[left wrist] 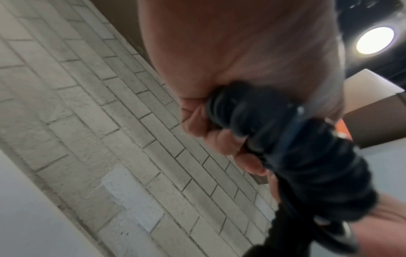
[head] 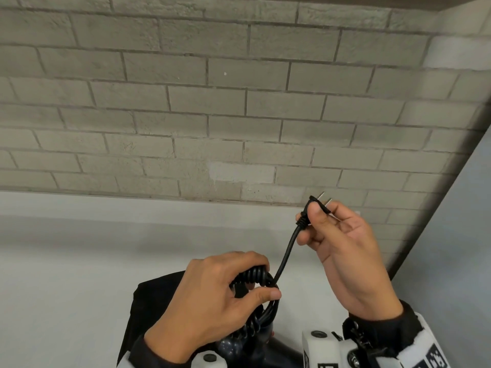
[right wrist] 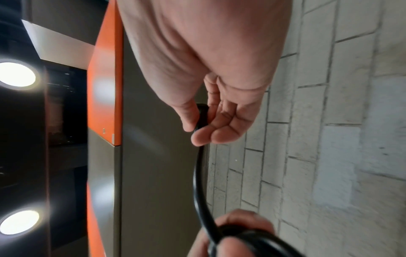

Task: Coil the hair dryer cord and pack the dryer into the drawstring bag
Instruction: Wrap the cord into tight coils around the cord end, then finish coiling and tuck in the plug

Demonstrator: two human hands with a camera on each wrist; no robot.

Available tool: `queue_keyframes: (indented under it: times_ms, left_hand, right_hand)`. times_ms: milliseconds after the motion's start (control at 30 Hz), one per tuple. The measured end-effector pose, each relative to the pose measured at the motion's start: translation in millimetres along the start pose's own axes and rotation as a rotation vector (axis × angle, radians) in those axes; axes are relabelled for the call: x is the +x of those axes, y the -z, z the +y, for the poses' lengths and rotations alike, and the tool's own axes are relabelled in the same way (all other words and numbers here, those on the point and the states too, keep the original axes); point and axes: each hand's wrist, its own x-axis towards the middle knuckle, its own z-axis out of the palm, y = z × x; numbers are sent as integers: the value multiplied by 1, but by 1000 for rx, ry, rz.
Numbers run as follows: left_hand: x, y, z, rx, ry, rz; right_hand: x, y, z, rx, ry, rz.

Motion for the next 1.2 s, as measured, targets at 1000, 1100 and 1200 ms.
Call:
queue_keyframes:
  times_ms: [1000, 1100, 1200]
  left_hand:
    - [3, 4, -6, -291, -75, 91]
    - [4, 0, -9, -395, -46, 196]
    - [6, -3, -12, -495, 1, 251]
  right_hand:
    - [-55, -2, 80, 91, -296, -330]
    - [-57, -5, 84, 66, -285, -293]
    - [-57, -9, 82, 51, -303, -254]
